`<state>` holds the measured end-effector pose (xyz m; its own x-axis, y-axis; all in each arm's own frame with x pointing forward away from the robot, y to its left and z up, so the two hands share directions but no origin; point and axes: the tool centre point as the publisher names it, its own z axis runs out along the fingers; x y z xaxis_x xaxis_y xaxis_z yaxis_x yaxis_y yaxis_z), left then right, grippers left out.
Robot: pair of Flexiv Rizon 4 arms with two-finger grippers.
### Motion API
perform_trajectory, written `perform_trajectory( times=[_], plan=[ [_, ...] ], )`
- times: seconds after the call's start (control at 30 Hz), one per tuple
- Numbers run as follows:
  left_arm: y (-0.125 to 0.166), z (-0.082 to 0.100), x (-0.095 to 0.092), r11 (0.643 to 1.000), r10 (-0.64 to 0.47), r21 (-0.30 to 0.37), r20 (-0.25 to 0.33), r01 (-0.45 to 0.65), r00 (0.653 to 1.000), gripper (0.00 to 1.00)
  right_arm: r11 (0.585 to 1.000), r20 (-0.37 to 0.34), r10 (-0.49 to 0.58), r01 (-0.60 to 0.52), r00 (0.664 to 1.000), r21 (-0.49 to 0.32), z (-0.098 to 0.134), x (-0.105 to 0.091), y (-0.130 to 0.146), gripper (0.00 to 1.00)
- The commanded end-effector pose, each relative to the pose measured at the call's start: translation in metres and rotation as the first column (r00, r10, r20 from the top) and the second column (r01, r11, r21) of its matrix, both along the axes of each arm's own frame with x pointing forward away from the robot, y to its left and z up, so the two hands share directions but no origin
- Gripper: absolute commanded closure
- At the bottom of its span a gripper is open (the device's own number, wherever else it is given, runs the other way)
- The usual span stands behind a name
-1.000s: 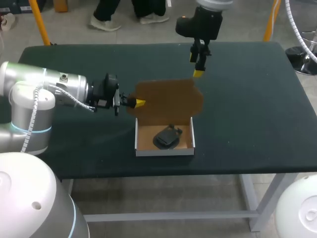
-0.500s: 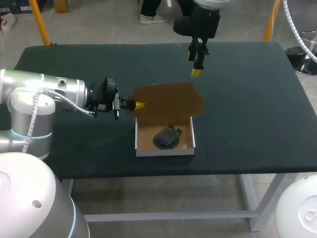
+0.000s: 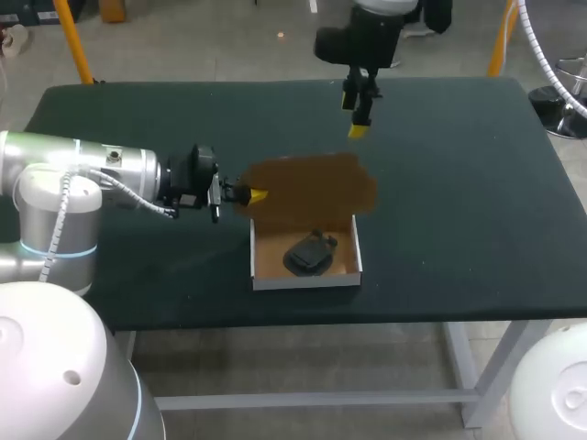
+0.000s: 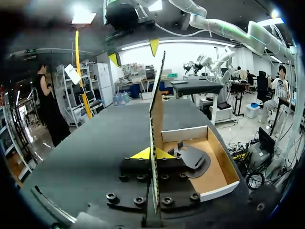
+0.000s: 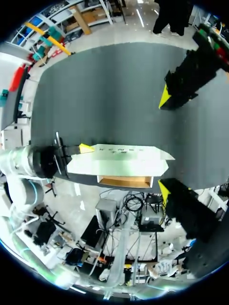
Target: Assemble the packaging by folding the flat box into shape, placing the metal phone stand inside, and closing the box properly
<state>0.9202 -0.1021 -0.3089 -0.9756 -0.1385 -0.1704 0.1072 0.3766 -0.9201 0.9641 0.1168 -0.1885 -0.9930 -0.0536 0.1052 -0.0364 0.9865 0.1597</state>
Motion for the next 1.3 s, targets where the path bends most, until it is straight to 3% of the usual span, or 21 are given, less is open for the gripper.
perform_trajectory(
  times=[0.03, 0.37, 0.4, 0.57, 0.67, 0.97, 1.3],
  plan=[
    [0.000, -0.002, -0.001, 1.000, 0.000, -0.002, 0.001, 0.000, 1.000, 1.00, 0.999, 0.021, -0.008, 0.008, 1.000, -0.033, 0.002, 0.002, 0.010, 0.00],
    [0.000, -0.002, -0.001, 1.000, 0.000, -0.002, 0.001, 0.000, 1.000, 1.00, 0.997, 0.113, -0.013, 0.021, 0.994, -0.071, -0.002, 0.008, 0.030, 0.00],
    [0.000, -0.002, -0.001, 1.000, 0.000, -0.002, 0.001, 0.000, 1.000, 1.00, 0.997, 0.122, -0.007, 0.015, 0.992, -0.070, -0.002, 0.008, 0.033, 0.10],
    [0.000, -0.002, -0.001, 1.000, 0.000, -0.002, 0.001, 0.000, 1.000, 1.00, 0.997, 0.161, -0.001, 0.013, 0.987, -0.072, -0.003, 0.011, 0.041, 0.25],
    [0.000, -0.002, -0.001, 1.000, 0.000, -0.002, 0.001, 0.000, 1.000, 1.00, 0.998, 0.163, 0.007, 0.004, 0.987, -0.069, -0.005, 0.014, 0.046, 0.44],
    [0.000, -0.002, -0.001, 1.000, 0.000, -0.002, 0.001, 0.000, 1.000, 1.00, 0.996, 0.154, 0.033, -0.020, 0.988, -0.086, -0.021, 0.012, 0.061, 0.55],
    [0.000, -0.002, -0.001, 1.000, 0.000, -0.002, 0.001, 0.000, 1.000, 1.00, 0.993, 0.133, 0.053, -0.039, 0.990, -0.107, -0.032, -0.009, 0.067, 0.58]
  ],
)
